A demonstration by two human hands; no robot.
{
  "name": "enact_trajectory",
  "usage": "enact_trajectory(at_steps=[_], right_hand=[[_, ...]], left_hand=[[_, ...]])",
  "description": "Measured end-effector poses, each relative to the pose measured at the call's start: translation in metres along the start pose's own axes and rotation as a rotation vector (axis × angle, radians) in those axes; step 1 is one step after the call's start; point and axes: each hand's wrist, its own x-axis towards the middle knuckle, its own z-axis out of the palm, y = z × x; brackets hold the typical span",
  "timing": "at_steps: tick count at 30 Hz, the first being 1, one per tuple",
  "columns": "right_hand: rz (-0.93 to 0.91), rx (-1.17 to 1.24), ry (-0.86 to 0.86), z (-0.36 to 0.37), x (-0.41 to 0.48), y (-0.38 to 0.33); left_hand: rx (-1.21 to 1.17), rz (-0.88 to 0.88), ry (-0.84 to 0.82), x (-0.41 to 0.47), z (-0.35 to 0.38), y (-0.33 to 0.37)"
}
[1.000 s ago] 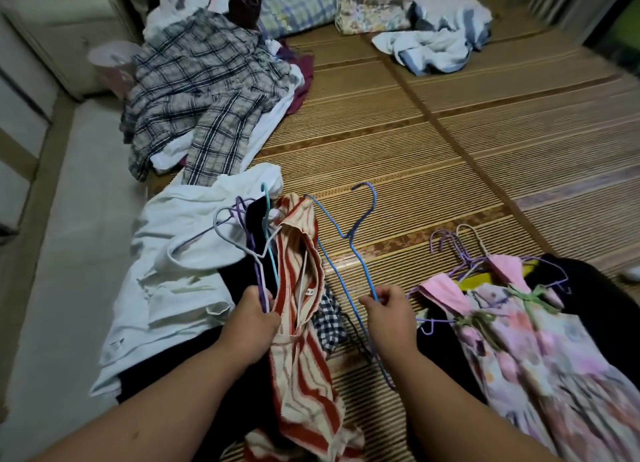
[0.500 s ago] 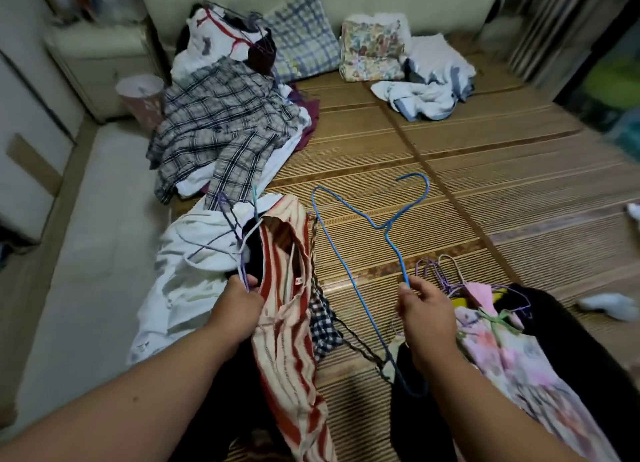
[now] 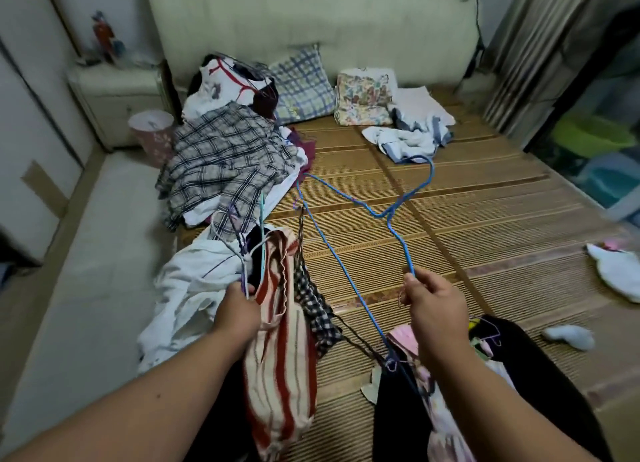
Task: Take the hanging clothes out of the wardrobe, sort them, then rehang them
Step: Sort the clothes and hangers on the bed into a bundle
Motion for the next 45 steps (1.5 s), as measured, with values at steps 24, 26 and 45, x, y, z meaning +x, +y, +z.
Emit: enact_trajectory(at_steps=[24,26,45], right_hand=[[-0.200,-0.137,-0.043,-0.110,0.062,-0.140],[-0.184,-0.159,-0.047,-0.121,0.057,-0.133],[-0.171,-0.320,-0.056,-0.302,-0.009,-0.203]], left_hand=[[0.053,0.100,-0.353,-0.027,0.011,0.033],[0.052,0.185,-0.431,-0.041,0.012,0.059],[0.472,1.174,-0.139,-0.161,-0.020,0.316]])
